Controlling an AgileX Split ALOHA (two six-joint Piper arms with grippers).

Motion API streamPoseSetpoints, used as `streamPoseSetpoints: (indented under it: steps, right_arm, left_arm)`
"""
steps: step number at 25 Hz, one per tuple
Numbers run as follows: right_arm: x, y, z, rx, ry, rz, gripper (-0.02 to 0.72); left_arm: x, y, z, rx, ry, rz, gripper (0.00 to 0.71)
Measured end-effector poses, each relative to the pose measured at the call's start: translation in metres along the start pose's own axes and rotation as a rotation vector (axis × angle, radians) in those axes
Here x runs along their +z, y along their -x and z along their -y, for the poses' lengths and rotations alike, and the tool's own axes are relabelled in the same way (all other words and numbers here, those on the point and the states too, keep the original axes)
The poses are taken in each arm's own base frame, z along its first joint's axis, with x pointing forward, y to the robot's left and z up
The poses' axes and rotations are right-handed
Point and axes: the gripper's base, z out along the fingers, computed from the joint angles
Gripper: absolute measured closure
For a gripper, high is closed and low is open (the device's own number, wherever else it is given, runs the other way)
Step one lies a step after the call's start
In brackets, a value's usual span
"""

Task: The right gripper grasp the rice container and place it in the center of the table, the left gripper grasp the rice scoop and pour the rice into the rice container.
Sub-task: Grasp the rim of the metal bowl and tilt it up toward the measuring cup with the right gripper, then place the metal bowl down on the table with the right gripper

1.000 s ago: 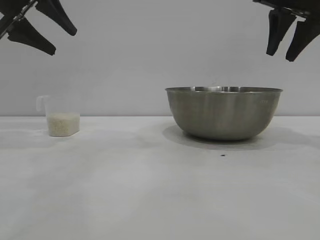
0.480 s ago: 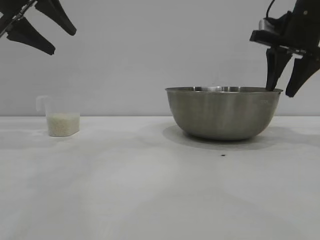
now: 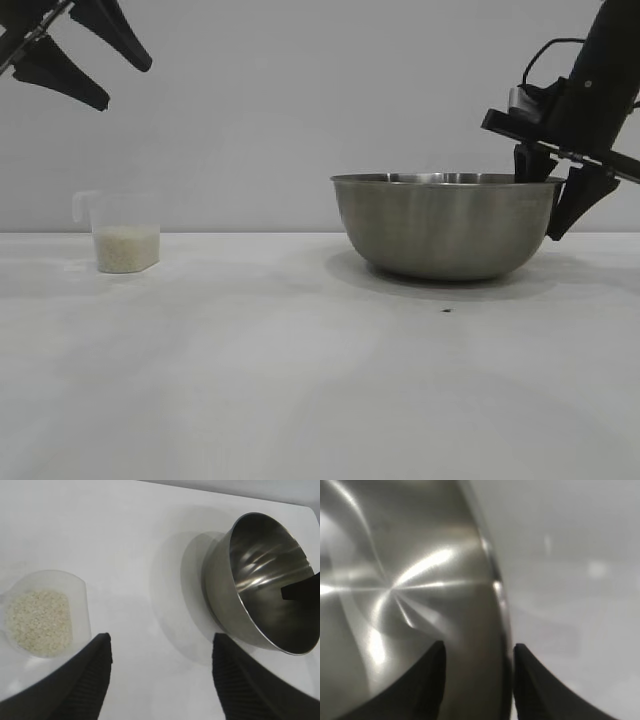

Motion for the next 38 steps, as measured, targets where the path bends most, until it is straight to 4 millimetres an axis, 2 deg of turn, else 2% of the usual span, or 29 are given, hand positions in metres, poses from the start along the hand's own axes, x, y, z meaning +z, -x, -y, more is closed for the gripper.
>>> streamPoseSetpoints:
  steps: [2,3,6,8,9,10,20,26,29,38]
  right_arm:
    - [0.0,0.001,0.0,0.005,0.006,0.01,0.44]
    - [0.001,0.001,0.0,0.007,0.008,0.013,0.497]
    - [0.001,0.002,0.0,0.01,0.009,0.016,0.596]
    - [0.003,0.002,0.001,0.011,0.008,0.021,0.65]
    - [0.003,0.002,0.001,0.007,0.002,0.019,0.641]
    - [0.005,0.002,0.002,0.008,0.002,0.011,0.703]
    - [0.004,0.001,-0.001,0.015,0.031,0.002,0.703]
    - [-0.012,0.006,-0.015,-0.054,0.056,-0.029,0.703]
    - [-0.01,0.004,-0.032,-0.115,0.045,-0.053,0.703]
    - [0.016,-0.019,-0.095,-0.291,0.017,-0.134,0.703]
  left_arm:
    - [0.0,0.0,0.0,0.0,0.001,0.001,0.322]
    - [0.0,0.0,0.0,0.0,0.001,0.001,0.322]
    - [0.0,0.0,0.0,0.0,0.002,0.002,0.322]
    - [0.0,0.0,0.0,0.0,0.002,0.002,0.322]
    - [0.0,0.0,0.0,0.0,0.003,0.003,0.322]
    - [0.0,0.0,0.0,0.0,0.003,0.003,0.322]
    - [0.0,0.0,0.0,0.0,0.004,0.004,0.322]
    - [0.0,0.0,0.0,0.0,0.004,0.004,0.322]
    - [0.0,0.0,0.0,0.0,0.004,0.004,0.322]
    - [0.0,0.001,-0.001,0.0,0.007,0.007,0.322]
